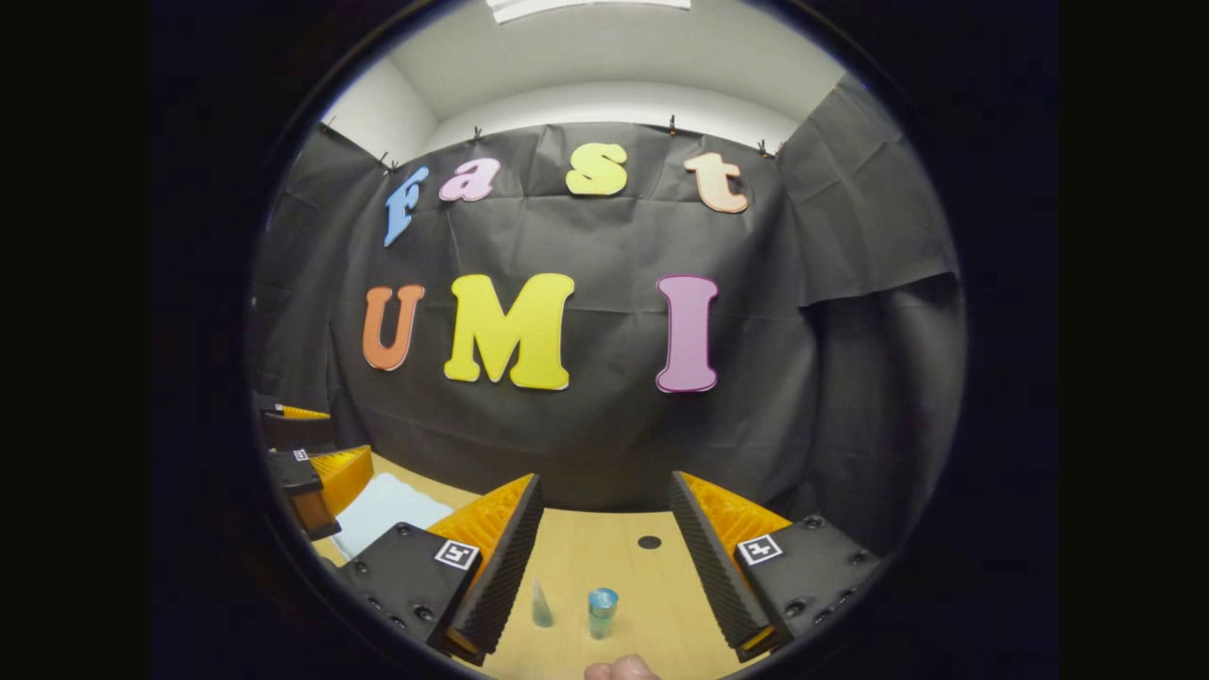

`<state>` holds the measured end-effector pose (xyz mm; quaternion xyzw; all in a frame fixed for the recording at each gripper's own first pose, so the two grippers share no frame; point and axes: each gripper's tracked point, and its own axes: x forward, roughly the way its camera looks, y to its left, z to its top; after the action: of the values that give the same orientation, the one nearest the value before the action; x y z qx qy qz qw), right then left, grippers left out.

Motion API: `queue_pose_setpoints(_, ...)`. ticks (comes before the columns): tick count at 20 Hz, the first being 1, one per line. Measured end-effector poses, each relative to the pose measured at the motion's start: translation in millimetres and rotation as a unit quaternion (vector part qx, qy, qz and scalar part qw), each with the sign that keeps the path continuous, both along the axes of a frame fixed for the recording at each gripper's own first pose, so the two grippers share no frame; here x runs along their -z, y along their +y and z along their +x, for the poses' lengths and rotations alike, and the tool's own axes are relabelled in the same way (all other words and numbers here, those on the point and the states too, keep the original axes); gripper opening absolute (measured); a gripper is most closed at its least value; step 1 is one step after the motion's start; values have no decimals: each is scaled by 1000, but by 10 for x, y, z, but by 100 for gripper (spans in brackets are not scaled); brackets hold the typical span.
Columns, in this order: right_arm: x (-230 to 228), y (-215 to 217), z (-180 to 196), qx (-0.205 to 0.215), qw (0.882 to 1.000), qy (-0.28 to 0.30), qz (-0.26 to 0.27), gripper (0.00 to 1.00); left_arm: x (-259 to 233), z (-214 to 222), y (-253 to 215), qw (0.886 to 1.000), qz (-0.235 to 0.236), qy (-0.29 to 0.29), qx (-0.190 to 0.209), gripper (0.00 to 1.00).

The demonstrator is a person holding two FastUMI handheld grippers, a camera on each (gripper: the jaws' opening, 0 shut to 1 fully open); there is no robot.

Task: First open the suitcase, pack the skin care products into it, and then close the suitcase.

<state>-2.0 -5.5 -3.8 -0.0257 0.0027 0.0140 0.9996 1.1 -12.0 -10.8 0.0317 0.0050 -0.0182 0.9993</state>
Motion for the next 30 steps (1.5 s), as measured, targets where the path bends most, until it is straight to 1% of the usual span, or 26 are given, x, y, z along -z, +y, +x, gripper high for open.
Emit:
queue_pose_setpoints(3,75,-193,-47,18,1000,7,-10,80,268,8,-151,999,25,31,29,96)
queue_pose_setpoints(5,170,-318,-85,32,999,19,-12,80,457,27,-239,996,59,53,51,98)
queue_pose_setpoints(8,274,-473,-124,47,998,34,-17,80,751,112,-240,987,112,88,69,99)
queue_pose_setpoints(9,302,-524,-129,54,998,37,-24,80,873,138,-241,982,135,104,77,99)
queue_pose_setpoints(10,314,-575,-133,59,997,39,-28,80,1001,194,-196,976,168,119,77,99)
queue_pose_setpoints(11,327,-623,-152,65,997,42,-32,77,1178,250,-133,965,205,143,83,99)
queue_pose_setpoints(12,334,-658,-180,69,996,44,-35,79,1329,280,-84,954,238,161,90,99)
queue_pose_setpoints(13,365,-699,-190,72,996,48,-36,77,1509,320,-82,940,269,184,99,100)
queue_pose_setpoints(14,384,-736,-202,75,995,53,-39,78,1635,336,-79,929,295,197,108,98)
queue_pose_setpoints(16,388,-836,-239,85,994,56,-46,80,1899,354,-92,906,339,224,123,98)
queue_pose_setpoints(19,382,-997,-292,102,992,59,-47,79,2193,347,-87,874,388,258,136,97)
queue_pose_setpoints(20,392,-1043,-299,109,991,62,-46,78,2232,354,-88,867,400,263,139,96)
queue_pose_setpoints(22,452,-1109,-323,119,989,72,-44,80,2317,412,-79,855,418,272,140,95)
queue_pose_setpoints(23,470,-1140,-331,124,988,76,-43,80,2344,454,-56,849,428,278,135,95)
queue_pose_setpoints(27,485,-1164,-347,133,987,77,-43,79,2477,561,-18,829,451,304,131,91)
queue_pose_setpoints(30,492,-1195,-359,139,986,79,-46,79,2552,691,38,818,464,315,127,79)
